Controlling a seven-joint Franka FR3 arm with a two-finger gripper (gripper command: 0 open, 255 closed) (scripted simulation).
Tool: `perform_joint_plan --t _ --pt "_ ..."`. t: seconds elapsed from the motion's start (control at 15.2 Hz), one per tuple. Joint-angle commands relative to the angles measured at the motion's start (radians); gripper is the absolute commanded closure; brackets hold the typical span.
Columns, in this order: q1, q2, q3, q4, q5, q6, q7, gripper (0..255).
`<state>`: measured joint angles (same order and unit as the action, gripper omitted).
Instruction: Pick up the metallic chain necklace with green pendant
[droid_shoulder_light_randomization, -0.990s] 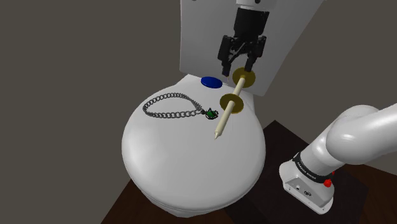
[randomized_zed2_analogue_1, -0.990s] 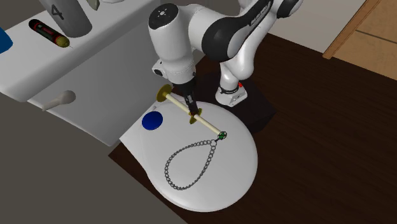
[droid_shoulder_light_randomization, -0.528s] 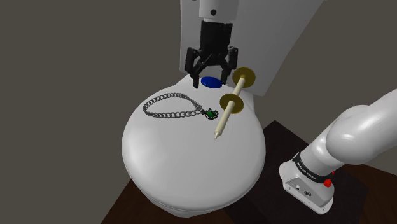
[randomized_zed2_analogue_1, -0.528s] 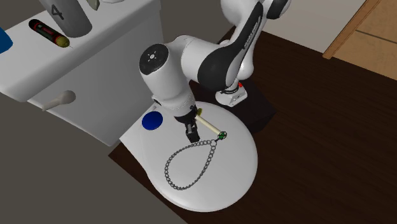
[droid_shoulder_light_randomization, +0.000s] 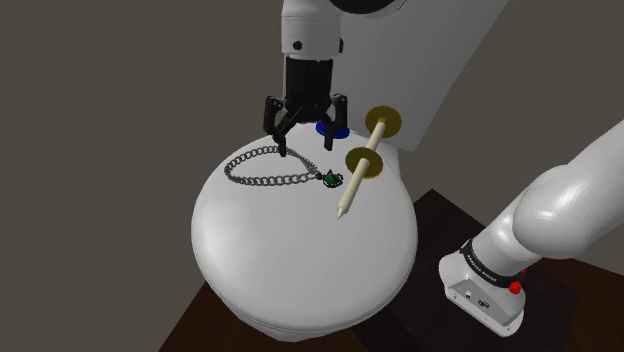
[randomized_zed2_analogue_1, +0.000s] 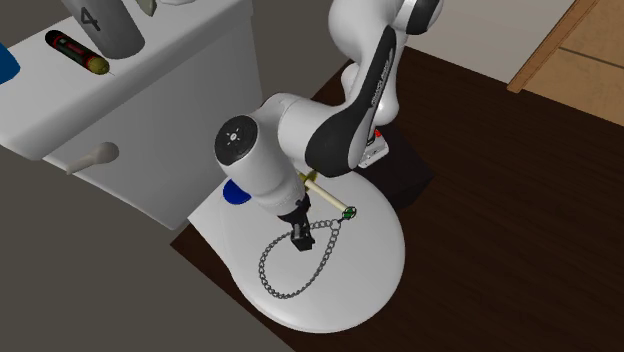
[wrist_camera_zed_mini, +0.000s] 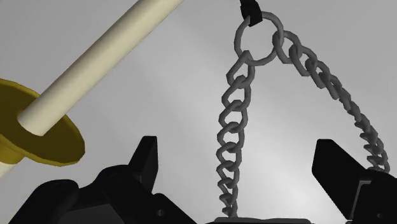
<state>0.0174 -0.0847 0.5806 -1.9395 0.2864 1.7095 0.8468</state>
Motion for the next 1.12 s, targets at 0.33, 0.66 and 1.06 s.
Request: perform_joint_plan --t 0.33,0.66,1.06 --pt "0.003 0.008 0.004 -0.041 -0.001 0.048 -0.005 255" --pt "0.003 0.008 0.004 -0.041 0.000 0.048 -0.005 255" --pt "0.000 0.000 0.001 -0.008 0.001 0.009 -0.001 255"
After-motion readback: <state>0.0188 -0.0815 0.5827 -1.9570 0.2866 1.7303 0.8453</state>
